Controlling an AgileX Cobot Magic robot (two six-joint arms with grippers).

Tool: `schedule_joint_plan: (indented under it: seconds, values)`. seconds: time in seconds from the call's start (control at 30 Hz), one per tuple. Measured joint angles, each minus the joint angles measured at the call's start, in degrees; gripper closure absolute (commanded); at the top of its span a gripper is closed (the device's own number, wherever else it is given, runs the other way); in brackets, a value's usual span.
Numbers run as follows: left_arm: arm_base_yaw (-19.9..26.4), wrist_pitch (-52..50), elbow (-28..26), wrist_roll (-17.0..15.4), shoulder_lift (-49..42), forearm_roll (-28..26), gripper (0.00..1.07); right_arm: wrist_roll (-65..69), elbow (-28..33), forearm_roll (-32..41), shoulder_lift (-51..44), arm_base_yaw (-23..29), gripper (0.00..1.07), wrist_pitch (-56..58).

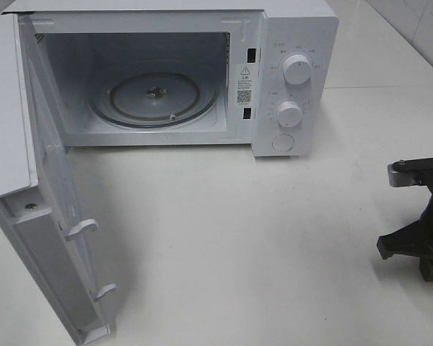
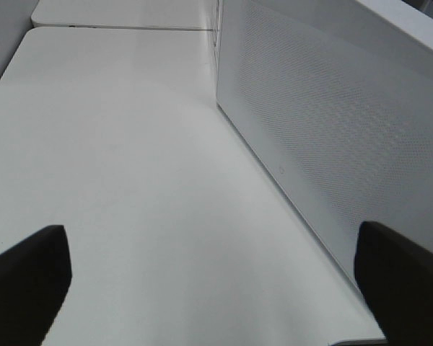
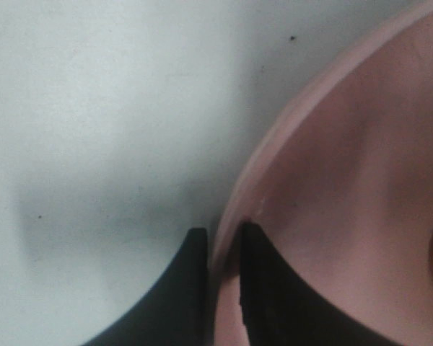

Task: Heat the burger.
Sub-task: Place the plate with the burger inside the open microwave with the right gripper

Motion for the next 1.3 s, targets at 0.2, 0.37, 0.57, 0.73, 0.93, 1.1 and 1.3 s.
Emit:
schedule_joint_plan:
  seconds: [0.2, 0.37, 0.57, 0.73, 0.93, 1.1, 1.3]
  values:
    - [0.0, 0.0, 0.0, 0.0, 0.0, 0.0, 0.07, 6.5, 0.0, -5.7, 0.1, 3.2, 1.07, 2.4]
    - [0.0, 0.0, 0.0, 0.0, 0.0, 0.0, 0.07, 13.1, 0.3, -11.0, 0.3, 6.9, 1.07, 6.3]
    - [0.0, 0.0, 0.0, 0.0, 0.0, 0.0, 0.07, 19.3, 0.5, -15.4, 0.9, 11.0, 1.07, 9.8]
    - [0.0, 0.0, 0.0, 0.0, 0.0, 0.0, 0.07, 23.0, 1.1, -17.2, 0.9, 13.6, 1.07, 10.7]
    - [0.0, 0.0, 0.0, 0.0, 0.0, 0.0, 0.07, 25.9, 1.4, -19.5, 0.9, 16.1, 1.07, 13.0]
    - [0.0, 0.0, 0.0, 0.0, 0.0, 0.0, 0.07, 28.2, 1.5, -22.0, -1.1, 18.9, 1.07, 15.0]
    - [0.0, 0.0, 0.0, 0.0, 0.0, 0.0, 0.07, 28.5, 1.7, -23.8, -4.0, 21.0, 1.07, 18.3]
